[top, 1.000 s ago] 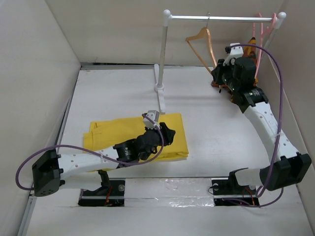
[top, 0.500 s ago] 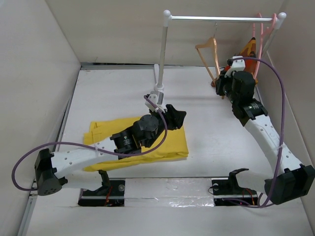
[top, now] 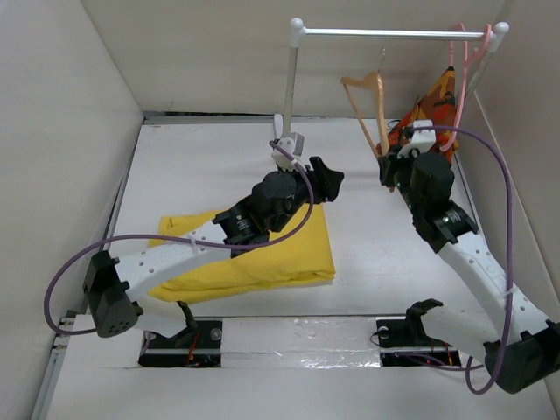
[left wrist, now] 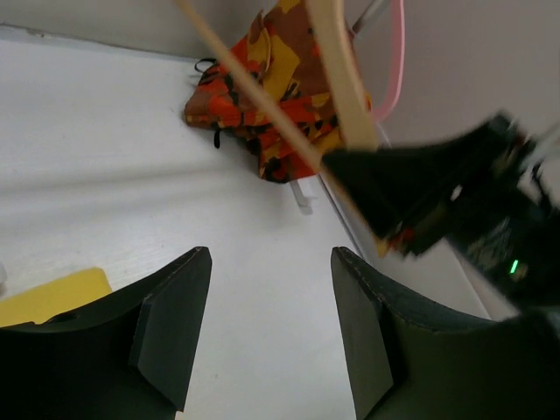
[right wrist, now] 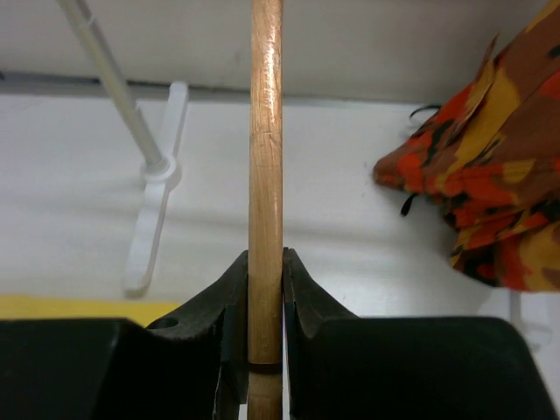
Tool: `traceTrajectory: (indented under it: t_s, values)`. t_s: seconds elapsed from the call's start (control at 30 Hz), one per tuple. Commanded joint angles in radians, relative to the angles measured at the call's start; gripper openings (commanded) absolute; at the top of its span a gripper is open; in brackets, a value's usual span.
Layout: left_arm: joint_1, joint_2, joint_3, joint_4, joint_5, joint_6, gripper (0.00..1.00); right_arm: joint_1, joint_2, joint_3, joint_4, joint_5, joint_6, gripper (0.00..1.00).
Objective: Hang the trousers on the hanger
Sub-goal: Pick up the hanger from the clothesline, then place the trousers on the hanger.
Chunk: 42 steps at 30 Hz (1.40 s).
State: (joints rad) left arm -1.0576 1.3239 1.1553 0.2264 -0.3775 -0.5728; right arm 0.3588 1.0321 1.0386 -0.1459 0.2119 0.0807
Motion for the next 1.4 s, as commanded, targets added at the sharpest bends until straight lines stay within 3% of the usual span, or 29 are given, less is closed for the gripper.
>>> traceTrajectory:
  t_s: [0.0,0.2,0.53,0.8,0.97,1.2,1.23,1.27,1.37]
  values:
    - [0.018,0.047,0.142,0.025,0.052,0.019,0.55,0.078,-0.085,-0.127,0.089,0.052,0.037,0.0]
    - [0.039,0.245,0.358,-0.08,0.028,0.057,0.65,0.17,-0.161,-0.279,0.086,0.112,0.079,0.0]
    - [0.13,0.543,0.564,-0.223,0.015,0.054,0.64,0.268,-0.188,-0.333,0.06,0.193,0.085,0.0]
    - [0.139,0.59,0.59,-0.182,0.045,0.036,0.63,0.335,-0.182,-0.364,0.052,0.239,0.099,0.0]
    - [0.139,0.615,0.584,-0.207,0.028,0.044,0.48,0.368,-0.156,-0.377,0.069,0.27,0.102,0.0]
    - [0.139,0.584,0.479,-0.17,0.046,0.021,0.04,0.403,-0.113,-0.376,0.017,0.32,0.119,0.03]
    - [0.139,0.568,0.447,-0.161,0.051,0.014,0.0,0.413,-0.113,-0.377,0.011,0.325,0.128,0.08]
    - [0.139,0.558,0.428,-0.141,0.052,0.005,0.0,0.413,-0.112,-0.39,0.006,0.328,0.136,0.23]
    - [0.148,0.502,0.313,-0.054,0.072,-0.027,0.0,0.413,-0.128,-0.41,-0.009,0.282,0.139,0.47]
